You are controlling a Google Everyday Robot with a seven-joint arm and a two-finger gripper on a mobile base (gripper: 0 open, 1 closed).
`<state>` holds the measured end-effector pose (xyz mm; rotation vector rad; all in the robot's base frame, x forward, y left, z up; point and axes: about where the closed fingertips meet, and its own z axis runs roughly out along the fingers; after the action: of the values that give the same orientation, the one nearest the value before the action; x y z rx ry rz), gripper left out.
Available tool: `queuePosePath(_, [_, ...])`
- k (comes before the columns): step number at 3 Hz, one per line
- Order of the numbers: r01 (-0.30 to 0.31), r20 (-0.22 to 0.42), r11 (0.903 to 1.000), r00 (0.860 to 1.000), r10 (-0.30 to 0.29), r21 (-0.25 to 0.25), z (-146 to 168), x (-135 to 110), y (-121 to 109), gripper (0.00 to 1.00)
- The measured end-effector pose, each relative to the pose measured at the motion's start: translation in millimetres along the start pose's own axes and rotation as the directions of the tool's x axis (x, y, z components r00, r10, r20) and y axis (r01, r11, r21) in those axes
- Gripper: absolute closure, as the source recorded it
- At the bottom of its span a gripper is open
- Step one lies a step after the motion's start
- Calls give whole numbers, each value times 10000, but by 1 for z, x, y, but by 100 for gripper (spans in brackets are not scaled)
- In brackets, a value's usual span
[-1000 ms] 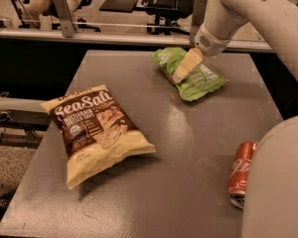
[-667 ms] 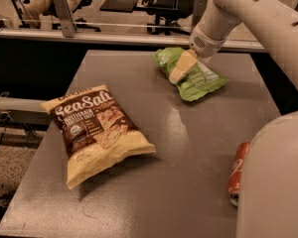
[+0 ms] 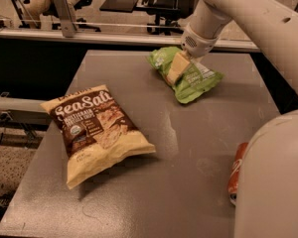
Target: Move green rice chip bag near brown chip bag
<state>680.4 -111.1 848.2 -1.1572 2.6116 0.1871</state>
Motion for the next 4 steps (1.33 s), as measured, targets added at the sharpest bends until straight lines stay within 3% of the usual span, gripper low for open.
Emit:
queuePosePath(1, [907, -397, 9958, 9951, -901, 149, -12, -9, 23, 83])
queuePosePath(2, [2179, -778, 9759, 9732, -2164, 112, -25, -21, 52, 100])
queuePosePath(3, [3248, -796, 9454, 9420, -3260, -283, -31, -30, 81, 100])
queuePosePath(4, [4249, -437, 9008, 9019, -4298, -896, -28, -40, 114, 75])
